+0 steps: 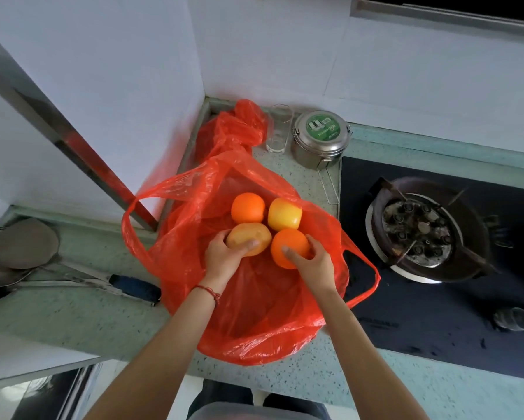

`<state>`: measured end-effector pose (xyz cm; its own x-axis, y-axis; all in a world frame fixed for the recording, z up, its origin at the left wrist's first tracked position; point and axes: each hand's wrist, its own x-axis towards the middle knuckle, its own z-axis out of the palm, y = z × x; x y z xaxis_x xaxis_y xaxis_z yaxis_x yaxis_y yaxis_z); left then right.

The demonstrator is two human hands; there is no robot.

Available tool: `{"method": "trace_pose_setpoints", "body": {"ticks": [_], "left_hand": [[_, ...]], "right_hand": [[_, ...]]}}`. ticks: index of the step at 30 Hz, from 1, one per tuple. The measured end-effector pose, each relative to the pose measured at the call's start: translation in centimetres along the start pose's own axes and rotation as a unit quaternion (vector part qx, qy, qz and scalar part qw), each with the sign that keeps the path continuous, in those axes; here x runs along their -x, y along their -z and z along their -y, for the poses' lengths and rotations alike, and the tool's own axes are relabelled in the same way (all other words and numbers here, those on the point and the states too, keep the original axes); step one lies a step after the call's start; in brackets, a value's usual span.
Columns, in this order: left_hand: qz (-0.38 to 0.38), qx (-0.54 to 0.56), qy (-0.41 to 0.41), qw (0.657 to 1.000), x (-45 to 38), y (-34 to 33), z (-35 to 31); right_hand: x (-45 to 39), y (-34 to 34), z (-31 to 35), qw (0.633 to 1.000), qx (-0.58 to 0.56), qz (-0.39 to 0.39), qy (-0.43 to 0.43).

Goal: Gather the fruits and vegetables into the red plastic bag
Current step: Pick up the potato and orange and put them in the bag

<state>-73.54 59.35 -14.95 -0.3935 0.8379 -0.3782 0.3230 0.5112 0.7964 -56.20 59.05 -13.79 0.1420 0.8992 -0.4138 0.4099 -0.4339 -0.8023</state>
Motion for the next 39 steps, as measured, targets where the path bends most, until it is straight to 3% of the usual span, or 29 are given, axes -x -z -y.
{"method": "trace_pose_setpoints", "body": {"ticks": [12, 26, 32, 36, 39], "left_hand": [[0.003, -0.012, -0.007, 1.000, -0.2, -1.1, 0.3], [0.013, 0.003, -0.061, 0.998, 0.9, 0.3, 1.0], [0.024, -0.078, -0.193, 0.978, 2.7, 0.5, 0.5], [0.059, -0.169, -0.296, 0.938, 3.4, -0.1, 0.8], [0.075, -0.232, -0.354, 0.903, 3.9, -0.9, 0.5]], "right_hand": [[-0.8, -0.1, 0.0, 1.000, 0.011, 0.010, -0.017], [1.0, 0.4, -0.2, 0.999, 0.024, -0.030, 0.033], [3.4, 1.1, -0.6, 0.984, 0.115, -0.070, 0.114], [4.9, 1.8, -1.7, 0.950, 0.235, -0.110, 0.175], [5.8, 2.6, -3.3, 0.933, 0.288, -0.140, 0.166]]}}
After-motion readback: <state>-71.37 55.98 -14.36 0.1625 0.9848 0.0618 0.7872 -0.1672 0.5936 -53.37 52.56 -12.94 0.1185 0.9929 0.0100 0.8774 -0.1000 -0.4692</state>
